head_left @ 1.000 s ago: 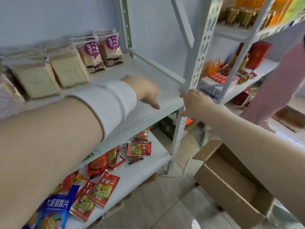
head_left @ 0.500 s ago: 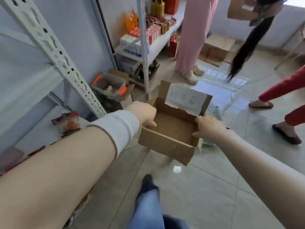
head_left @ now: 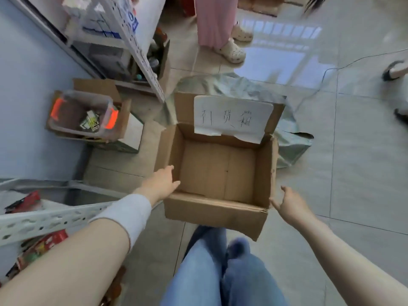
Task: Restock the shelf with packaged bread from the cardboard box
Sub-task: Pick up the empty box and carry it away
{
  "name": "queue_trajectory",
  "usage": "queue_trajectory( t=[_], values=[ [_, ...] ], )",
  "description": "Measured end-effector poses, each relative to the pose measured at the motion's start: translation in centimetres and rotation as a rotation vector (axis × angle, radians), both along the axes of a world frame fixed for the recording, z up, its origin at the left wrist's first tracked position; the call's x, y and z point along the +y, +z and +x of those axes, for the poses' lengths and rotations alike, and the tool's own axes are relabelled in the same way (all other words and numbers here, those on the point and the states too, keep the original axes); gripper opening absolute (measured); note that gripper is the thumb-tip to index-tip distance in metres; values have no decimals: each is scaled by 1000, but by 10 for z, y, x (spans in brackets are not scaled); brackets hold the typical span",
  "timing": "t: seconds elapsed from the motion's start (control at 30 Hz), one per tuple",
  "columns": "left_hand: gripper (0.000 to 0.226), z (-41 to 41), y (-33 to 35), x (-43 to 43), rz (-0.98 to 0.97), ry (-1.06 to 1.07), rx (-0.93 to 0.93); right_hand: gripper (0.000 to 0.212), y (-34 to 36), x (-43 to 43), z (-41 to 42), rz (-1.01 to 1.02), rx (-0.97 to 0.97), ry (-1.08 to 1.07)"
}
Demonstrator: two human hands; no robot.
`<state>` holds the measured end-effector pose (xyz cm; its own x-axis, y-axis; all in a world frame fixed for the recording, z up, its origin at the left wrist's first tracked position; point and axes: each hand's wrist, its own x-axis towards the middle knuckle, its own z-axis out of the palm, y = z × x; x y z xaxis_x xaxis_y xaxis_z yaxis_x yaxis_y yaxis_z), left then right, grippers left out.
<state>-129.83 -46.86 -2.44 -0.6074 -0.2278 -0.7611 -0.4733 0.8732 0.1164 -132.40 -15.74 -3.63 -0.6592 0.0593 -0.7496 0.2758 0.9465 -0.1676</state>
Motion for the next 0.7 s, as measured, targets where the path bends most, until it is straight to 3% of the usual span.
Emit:
queue_trajectory(
  t=[0.13, 0.23, 0.4, 0.7],
  values=[
    [67, -19, -85, -20, 69, 444, 133, 61, -78, 9, -27, -145, 56, -313],
    [60, -27, -135, -32, 96, 657, 231, 56, -130, 9, -43, -235, 125, -420],
    [51, -26, -181, -38, 207, 729, 335, 41, -177, 5, -49, -257, 237, -534],
    [48, -20, -176, -35, 154, 766, 402, 46, -168, -10, -53, -145, 309, -574]
  ],
)
